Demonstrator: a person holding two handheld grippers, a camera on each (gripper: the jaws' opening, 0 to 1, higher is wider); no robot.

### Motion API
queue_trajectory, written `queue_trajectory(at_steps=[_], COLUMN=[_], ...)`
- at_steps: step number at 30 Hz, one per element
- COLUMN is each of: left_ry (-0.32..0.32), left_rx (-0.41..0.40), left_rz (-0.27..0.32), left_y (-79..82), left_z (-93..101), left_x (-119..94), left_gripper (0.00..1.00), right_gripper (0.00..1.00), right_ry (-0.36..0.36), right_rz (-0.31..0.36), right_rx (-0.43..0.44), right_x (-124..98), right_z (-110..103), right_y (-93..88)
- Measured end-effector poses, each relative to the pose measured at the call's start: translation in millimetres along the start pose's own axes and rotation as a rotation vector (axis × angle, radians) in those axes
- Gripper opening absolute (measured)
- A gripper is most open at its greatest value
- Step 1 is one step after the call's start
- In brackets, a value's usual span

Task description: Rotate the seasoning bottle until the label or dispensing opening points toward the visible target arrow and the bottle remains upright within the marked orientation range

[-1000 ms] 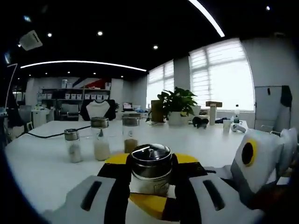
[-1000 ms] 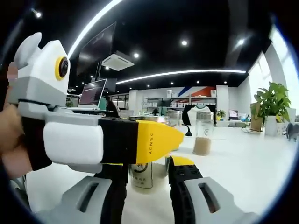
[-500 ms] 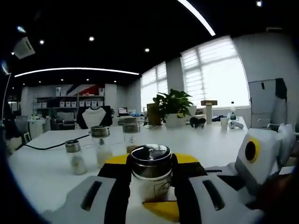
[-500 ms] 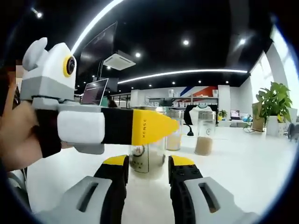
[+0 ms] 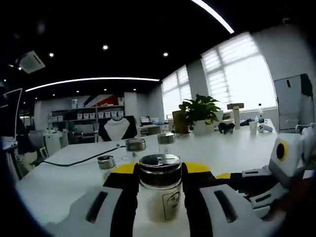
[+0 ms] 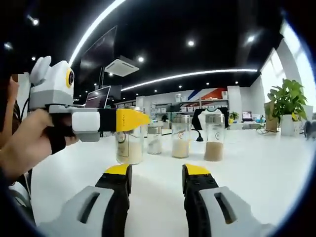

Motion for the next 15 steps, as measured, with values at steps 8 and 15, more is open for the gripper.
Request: queue_trajectory(at_steps=[8, 15], left_ry=[0.028, 0.05], left_rx=[-0.009, -0.018], left_rz=[-0.02, -0.024], left_y=[-7.1, -9.4], left_z=[-9.8, -23.2], left_x=[-3, -5], left_gripper=[0.36, 0.36], right_gripper=[0.72, 0.81], right_ry=[0.02, 0.015], right_rz=[-0.041, -0.086], right_rx=[0.039, 0.052], right_x=[4, 6], right_z=[-4, -4], right_y=[-6.6, -13.0])
Point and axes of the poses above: the point that each gripper's makers call its tool centre point, and the gripper's own axes: x roughly forward along the fingers, z roughly to its right, y roughly out of its top, the point moved 1 cm from there along -x, roughly backward along the fingers, and after that the axes turned 14 degrees about y, right-handed, at the moved point
